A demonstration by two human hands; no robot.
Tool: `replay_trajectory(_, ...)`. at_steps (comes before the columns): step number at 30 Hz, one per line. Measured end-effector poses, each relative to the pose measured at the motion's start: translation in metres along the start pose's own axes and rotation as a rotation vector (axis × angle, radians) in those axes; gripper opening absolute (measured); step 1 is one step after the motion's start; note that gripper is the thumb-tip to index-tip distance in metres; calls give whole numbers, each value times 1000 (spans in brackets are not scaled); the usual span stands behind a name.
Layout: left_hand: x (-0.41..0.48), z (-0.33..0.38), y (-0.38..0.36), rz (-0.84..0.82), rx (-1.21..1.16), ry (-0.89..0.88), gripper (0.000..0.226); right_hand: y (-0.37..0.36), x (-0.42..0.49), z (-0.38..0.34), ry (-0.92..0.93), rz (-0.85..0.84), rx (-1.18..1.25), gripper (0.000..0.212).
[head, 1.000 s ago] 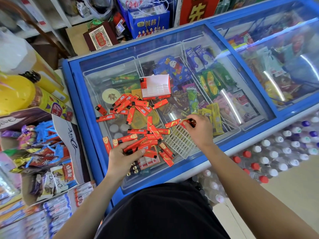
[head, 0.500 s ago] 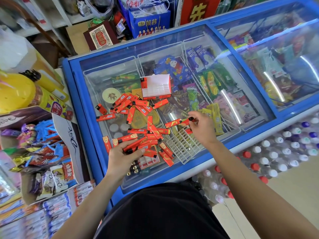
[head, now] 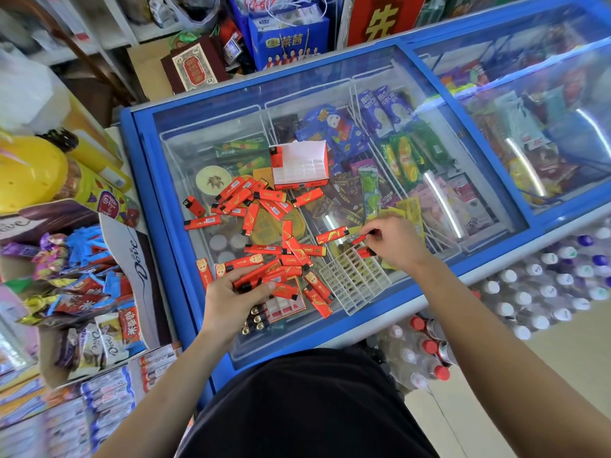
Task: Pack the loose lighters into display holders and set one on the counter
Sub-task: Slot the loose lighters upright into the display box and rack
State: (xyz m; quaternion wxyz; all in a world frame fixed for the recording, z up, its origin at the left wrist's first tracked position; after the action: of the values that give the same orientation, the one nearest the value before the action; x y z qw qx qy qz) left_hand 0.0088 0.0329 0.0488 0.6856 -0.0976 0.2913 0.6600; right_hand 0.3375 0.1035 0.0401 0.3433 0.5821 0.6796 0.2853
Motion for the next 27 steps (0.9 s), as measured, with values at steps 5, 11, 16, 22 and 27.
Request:
replay_trajectory(5,2,0,-1,-3,2,5,43,-1,-3,-1,-12,-96,-24,20)
replay_trajectory(11,2,1,-4,-9,11,5,43,-6,-1,6,-8,-140,-114,16)
replay_trajectory(16,1,0,-4,-11,22,0,42,-9,-5,0,-33,-194,-116,17)
replay_trajectory(22,0,3,-5,-9,1,-3,40,-2,-21,-10,-41,-140,-12,50)
replay_trajectory(27,-4,11,-12,-41,-13,-34,38,-10,-46,-30,7,66,184,38)
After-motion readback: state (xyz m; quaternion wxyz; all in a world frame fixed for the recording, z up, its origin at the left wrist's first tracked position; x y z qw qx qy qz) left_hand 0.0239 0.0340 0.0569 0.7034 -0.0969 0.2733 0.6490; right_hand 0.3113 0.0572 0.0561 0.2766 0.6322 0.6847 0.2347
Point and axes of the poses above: each hand's wrist, its own x-axis towards the middle knuckle, its own y-axis out of the back of the hand, z = x × y, the point moved 3 cm from there along x, towards the middle knuckle, and after that the axes turned 10 degrees about x, right-handed, at the moved point
